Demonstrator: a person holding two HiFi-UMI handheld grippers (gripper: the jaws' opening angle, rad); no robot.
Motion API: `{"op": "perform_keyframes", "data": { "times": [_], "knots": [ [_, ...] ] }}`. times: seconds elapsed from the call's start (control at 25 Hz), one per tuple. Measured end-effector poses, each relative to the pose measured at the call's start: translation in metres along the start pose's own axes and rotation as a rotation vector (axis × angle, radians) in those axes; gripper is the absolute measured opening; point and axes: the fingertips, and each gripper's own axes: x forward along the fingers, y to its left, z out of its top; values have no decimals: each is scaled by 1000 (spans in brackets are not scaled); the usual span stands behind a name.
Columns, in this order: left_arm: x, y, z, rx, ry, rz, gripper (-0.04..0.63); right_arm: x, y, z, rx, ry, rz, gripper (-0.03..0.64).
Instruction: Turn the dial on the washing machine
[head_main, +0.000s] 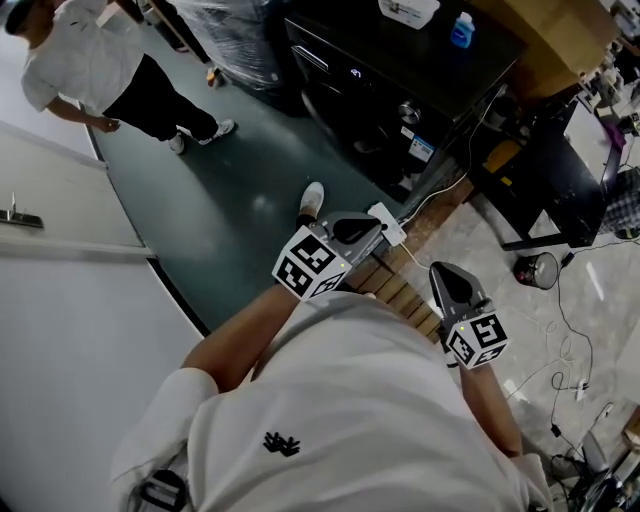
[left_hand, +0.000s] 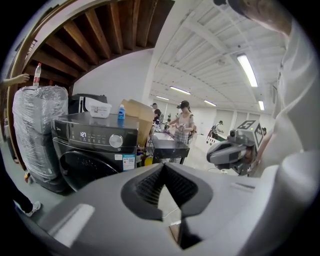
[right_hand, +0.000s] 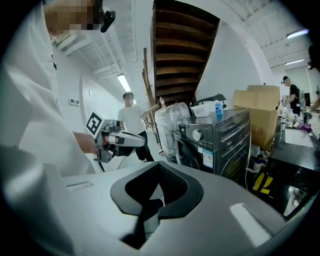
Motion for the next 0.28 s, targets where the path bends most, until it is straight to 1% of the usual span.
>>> {"op": "perform_keyframes", "data": {
  "times": [0.28],
  "knots": [
    [6,-2,2,10,11,-7,55,0,-3,4,-8,-1,9,2]
  ]
}}
